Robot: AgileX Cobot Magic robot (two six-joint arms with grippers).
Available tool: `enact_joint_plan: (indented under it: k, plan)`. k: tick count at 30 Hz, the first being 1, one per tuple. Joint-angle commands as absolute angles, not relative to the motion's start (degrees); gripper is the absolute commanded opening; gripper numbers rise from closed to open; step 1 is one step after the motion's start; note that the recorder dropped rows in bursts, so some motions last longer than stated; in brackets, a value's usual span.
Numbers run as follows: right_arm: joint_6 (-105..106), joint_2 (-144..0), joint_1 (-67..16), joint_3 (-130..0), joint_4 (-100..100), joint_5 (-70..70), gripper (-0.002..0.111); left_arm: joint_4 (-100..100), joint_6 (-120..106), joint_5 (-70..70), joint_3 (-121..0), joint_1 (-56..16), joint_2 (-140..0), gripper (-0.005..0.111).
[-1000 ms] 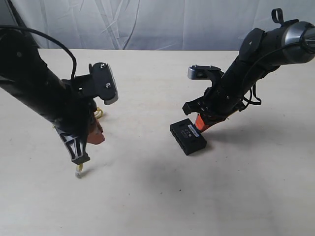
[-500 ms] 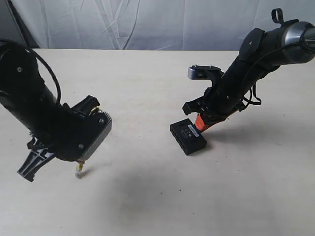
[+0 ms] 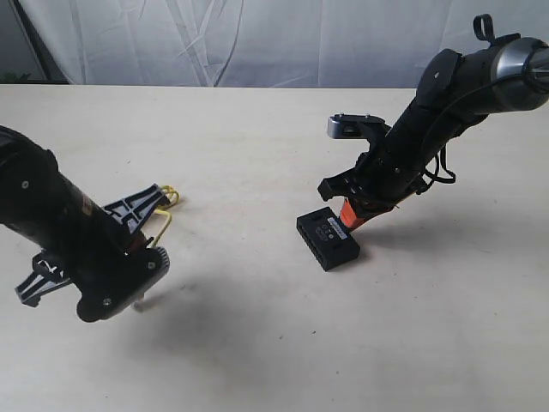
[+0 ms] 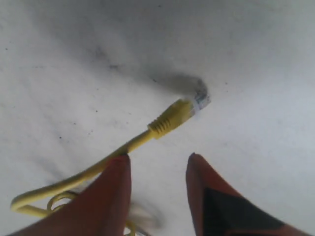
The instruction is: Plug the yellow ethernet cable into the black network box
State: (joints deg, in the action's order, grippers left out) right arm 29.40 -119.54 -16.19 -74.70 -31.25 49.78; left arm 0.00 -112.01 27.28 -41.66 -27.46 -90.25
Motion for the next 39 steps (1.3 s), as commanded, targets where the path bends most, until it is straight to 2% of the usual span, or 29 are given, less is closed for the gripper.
enact_joint_plan:
  k: [1, 9, 17, 29, 39]
  plan:
    - [29.62, -119.50, -16.11, -74.51, -30.25, 49.09, -0.001, 1.06, -115.00, 24.86, -41.04, -27.64, -91.89, 0.039]
    - [29.62, -119.50, -16.11, -74.51, -29.97, 48.93, -0.001, 1.06, -117.38, 21.96, -41.04, -27.64, -95.67, 0.036]
    - [29.62, -119.50, -16.11, -74.51, -29.98, 49.04, -0.001, -8.61, -116.83, 19.86, -41.04, -27.64, -95.82, 0.000]
    - [29.62, -119.50, -16.11, -74.51, -29.98, 49.04, -0.001, -46.15, -116.49, 7.91, -41.15, -27.64, -95.82, 0.000]
    - [29.76, -119.50, -16.11, -74.51, -29.88, 49.30, -0.001, -66.42, -107.79, 11.85, -46.40, -27.64, -95.82, 0.000]
